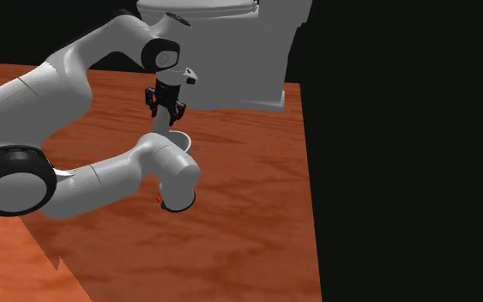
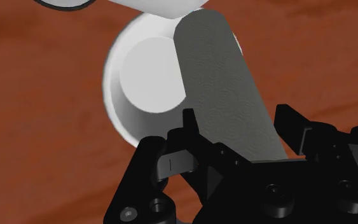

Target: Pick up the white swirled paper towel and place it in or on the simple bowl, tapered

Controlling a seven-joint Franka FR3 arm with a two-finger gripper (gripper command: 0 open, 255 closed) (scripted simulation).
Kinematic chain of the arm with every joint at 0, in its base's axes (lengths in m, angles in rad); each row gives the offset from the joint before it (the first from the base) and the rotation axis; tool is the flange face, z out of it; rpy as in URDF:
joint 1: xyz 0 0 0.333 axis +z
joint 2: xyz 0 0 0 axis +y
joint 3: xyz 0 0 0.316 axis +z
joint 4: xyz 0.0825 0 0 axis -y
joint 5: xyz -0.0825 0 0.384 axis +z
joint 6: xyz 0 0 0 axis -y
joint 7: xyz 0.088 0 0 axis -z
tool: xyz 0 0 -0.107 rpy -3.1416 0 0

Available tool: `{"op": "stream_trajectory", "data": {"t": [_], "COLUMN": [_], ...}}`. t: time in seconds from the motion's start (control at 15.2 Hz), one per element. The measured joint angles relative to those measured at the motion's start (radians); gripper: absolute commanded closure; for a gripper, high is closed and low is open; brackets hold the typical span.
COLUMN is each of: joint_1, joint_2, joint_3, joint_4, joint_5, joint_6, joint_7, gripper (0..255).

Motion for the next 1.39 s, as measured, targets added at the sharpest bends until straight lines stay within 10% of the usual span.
{"op": "stream_trajectory", "data": {"t": [1.39], "joint_1": [0.054], "joint_2": [-0.106], "joint_3": [0.117], "joint_4": [-0.214], "joint_5": [0.116], "joint_6": [0.12], "joint_7": [-0.012], "gripper": [255]}}
